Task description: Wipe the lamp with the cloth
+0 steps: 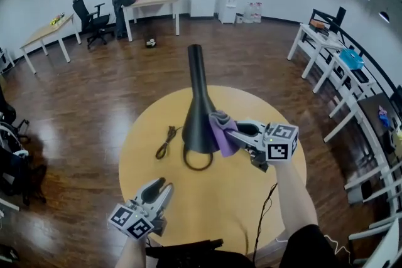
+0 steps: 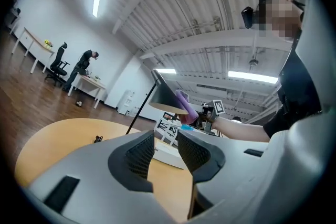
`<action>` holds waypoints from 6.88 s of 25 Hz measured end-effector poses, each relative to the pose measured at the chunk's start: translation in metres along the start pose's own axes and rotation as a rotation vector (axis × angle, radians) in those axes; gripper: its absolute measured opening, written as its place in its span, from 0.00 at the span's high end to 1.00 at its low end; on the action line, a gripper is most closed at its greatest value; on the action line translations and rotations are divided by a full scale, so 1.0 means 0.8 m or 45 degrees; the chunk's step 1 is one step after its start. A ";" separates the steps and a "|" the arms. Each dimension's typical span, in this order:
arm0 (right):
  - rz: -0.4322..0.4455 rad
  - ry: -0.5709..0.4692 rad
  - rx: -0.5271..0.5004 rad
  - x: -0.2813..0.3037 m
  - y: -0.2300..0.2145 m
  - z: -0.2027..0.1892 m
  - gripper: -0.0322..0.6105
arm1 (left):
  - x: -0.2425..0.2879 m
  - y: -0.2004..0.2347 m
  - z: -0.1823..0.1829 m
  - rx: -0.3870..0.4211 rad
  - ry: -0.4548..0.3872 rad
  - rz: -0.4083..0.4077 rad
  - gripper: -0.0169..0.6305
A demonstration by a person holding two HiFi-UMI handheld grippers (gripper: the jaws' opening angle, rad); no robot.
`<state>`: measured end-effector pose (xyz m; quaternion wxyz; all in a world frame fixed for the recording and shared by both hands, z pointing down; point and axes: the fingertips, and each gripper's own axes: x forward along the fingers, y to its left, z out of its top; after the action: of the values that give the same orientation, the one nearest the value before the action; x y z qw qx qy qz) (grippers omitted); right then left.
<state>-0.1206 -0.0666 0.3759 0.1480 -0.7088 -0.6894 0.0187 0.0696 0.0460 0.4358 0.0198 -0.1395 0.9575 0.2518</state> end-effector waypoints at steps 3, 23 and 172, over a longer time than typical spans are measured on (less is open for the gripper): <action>-0.093 -0.044 0.001 -0.016 -0.015 0.014 0.81 | 0.012 0.015 0.012 0.017 0.068 -0.083 0.77; -0.053 -0.362 0.215 0.062 -0.203 0.183 0.81 | 0.087 -0.062 -0.009 0.081 -0.105 0.191 0.75; -0.542 -0.015 -0.178 0.116 -0.138 -0.181 0.80 | 0.080 0.014 0.111 -0.352 -0.276 0.022 0.62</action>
<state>-0.1901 -0.0012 0.5565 0.0952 -0.5558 -0.8239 -0.0566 0.0024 0.0823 0.3568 0.1015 -0.1047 0.9071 0.3948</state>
